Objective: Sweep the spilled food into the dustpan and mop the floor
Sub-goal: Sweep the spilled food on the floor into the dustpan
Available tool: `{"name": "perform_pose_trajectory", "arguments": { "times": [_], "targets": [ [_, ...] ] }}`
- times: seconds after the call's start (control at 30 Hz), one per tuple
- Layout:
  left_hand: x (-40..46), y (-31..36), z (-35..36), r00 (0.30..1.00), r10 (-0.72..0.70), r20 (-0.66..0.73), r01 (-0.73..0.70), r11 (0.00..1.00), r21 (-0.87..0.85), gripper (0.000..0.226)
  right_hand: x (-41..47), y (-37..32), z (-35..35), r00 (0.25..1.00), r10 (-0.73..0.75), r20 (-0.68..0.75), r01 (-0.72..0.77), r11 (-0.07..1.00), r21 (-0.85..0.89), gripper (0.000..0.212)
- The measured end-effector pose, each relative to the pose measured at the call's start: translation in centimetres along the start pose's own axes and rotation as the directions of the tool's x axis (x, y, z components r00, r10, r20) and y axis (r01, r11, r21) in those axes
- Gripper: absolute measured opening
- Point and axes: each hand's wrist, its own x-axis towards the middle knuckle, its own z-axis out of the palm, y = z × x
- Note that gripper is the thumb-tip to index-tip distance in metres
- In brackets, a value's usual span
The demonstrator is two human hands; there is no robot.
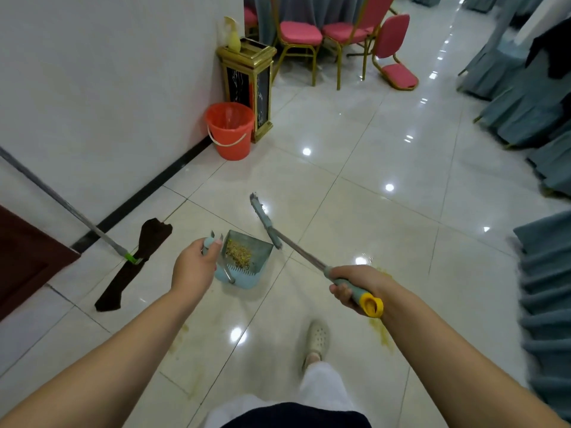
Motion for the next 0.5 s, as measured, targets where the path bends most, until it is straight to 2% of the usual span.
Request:
{"name": "perform_pose_trajectory", "arguments": {
  "times": [0.13,0.5],
  "targets": [
    [5.0,3.5,3.6,0.999,-0.005,-0.043,0.007,0.999,0.035,0.030,4.0,-7.4,-2.5,0.998,-0.014,0.061,0.016,0.999,-0.038,0.011],
    [15.4,14.1,11.7,0.968,-0.040,-0.249,0.040,0.999,-0.007,0.029,9.8,-27.8,-7.8,0.983,-0.023,0.180,0.058,0.980,-0.188,0.017]
  ]
}}
